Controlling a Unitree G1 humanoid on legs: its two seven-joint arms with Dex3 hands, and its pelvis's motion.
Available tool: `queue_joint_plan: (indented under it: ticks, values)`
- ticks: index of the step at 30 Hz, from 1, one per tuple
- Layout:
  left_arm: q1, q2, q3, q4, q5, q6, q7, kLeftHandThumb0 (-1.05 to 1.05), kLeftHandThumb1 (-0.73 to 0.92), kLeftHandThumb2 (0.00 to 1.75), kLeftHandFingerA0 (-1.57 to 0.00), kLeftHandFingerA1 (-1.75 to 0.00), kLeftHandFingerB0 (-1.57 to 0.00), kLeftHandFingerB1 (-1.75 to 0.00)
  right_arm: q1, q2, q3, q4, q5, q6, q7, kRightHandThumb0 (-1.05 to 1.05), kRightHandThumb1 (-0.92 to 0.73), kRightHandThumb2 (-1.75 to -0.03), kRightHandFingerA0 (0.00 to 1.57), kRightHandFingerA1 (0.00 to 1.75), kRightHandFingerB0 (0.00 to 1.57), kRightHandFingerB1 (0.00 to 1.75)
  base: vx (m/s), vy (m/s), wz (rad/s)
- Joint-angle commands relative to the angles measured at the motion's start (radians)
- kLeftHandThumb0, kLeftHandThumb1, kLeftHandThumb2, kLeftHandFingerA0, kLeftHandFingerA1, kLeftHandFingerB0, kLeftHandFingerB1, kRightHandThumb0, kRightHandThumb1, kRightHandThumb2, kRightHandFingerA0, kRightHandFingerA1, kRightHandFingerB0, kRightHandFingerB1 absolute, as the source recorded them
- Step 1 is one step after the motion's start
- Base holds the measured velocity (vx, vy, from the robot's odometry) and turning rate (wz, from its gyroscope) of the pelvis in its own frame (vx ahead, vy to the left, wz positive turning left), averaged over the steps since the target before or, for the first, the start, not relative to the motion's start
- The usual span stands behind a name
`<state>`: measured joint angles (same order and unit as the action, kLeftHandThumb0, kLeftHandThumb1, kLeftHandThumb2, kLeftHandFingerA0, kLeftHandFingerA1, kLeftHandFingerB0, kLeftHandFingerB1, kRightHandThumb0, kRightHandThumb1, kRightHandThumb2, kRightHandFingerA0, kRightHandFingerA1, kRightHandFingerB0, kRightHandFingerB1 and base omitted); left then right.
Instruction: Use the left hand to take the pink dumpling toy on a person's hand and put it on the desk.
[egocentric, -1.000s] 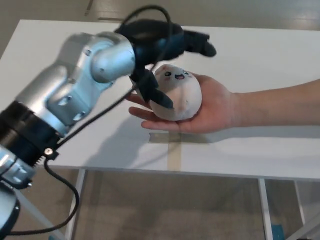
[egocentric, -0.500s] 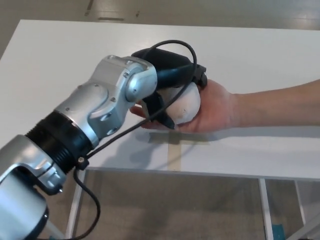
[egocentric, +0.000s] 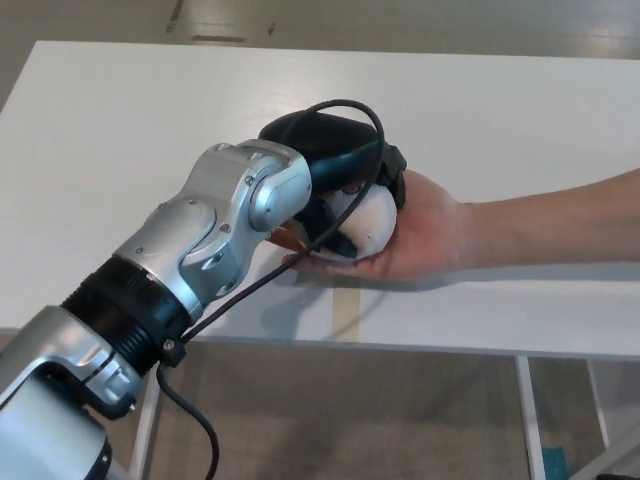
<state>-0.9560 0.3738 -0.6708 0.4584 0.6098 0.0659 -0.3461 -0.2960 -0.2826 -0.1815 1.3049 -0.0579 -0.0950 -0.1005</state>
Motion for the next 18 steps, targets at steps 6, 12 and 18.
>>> queue_joint_plan:
  ticks: [6,12,18]
  values:
    - [0.015,0.006,0.055,-0.006,0.054,-0.061,0.062,-0.37,0.65,0.65,-0.75,-1.51,-0.83,-0.61,0.004,-0.006,-0.004,0.006,0.007,0.011,0.008,-0.27,-0.74,-0.62,0.57,0.43,0.48,0.40,0.00,0.000,0.00]
    - [0.016,-0.001,0.067,0.002,0.071,-0.066,0.067,-0.37,0.64,0.66,-0.76,-1.50,-0.84,-0.63,-0.001,-0.007,-0.003,0.005,0.006,0.016,0.010,-0.27,-0.74,-0.62,0.57,0.43,0.48,0.40,0.00,0.000,0.00]
    - [0.015,-0.003,0.078,0.001,0.077,-0.069,0.064,-0.35,0.63,0.66,-0.77,-1.50,-0.84,-0.63,0.001,-0.008,-0.004,0.004,0.008,0.011,0.011,-0.27,-0.74,-0.62,0.57,0.43,0.48,0.40,0.00,0.000,0.00]
